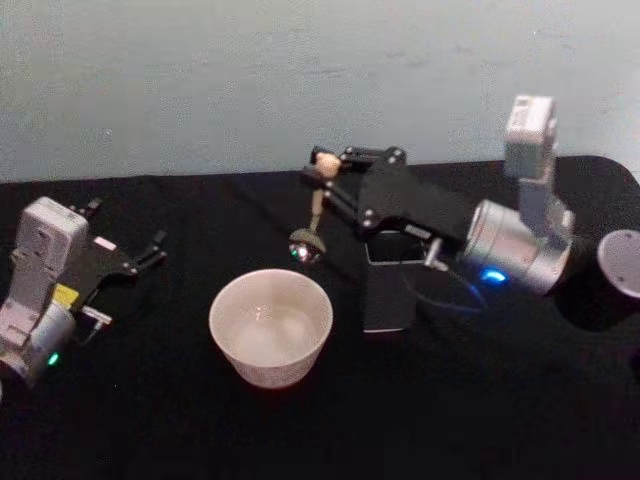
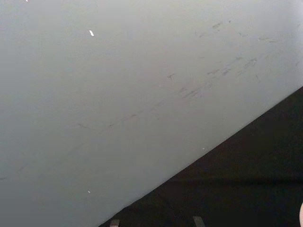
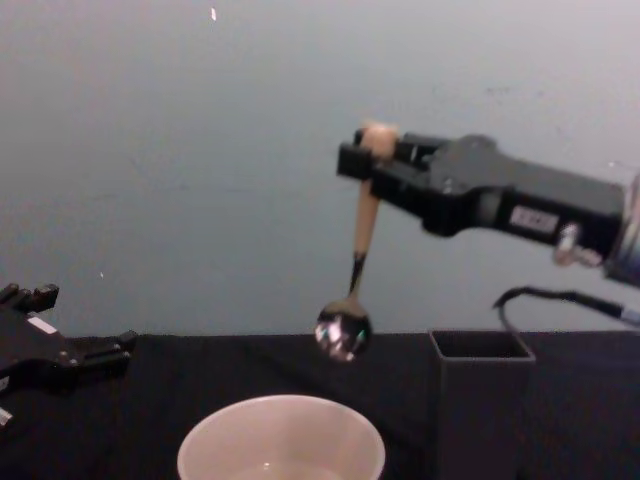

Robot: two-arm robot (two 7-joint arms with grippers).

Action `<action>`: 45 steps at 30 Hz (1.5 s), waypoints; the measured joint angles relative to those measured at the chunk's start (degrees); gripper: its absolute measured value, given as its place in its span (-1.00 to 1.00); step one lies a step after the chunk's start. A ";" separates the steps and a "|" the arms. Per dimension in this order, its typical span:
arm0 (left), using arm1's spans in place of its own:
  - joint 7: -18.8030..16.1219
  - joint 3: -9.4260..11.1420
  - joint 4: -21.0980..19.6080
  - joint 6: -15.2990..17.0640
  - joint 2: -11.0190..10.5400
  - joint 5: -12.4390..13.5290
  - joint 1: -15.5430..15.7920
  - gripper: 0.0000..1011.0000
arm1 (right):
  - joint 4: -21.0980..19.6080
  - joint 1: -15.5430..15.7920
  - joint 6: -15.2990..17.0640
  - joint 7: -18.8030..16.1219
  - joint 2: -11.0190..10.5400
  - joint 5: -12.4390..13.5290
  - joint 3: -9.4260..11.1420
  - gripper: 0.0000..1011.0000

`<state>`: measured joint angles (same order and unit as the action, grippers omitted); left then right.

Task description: Pick up the stirring spoon with one hand, stir inside the cup, then place it back in its original position.

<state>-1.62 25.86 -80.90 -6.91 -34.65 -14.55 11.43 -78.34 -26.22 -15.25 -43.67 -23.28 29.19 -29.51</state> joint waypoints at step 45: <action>0.00 0.00 0.00 0.00 0.00 0.00 0.00 0.98 | -4.76 6.87 1.68 2.66 -8.22 2.13 6.96 -0.58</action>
<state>-1.62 25.86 -80.90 -6.91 -34.65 -14.55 11.43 -83.10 -19.36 -13.57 -41.01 -31.50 31.31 -22.55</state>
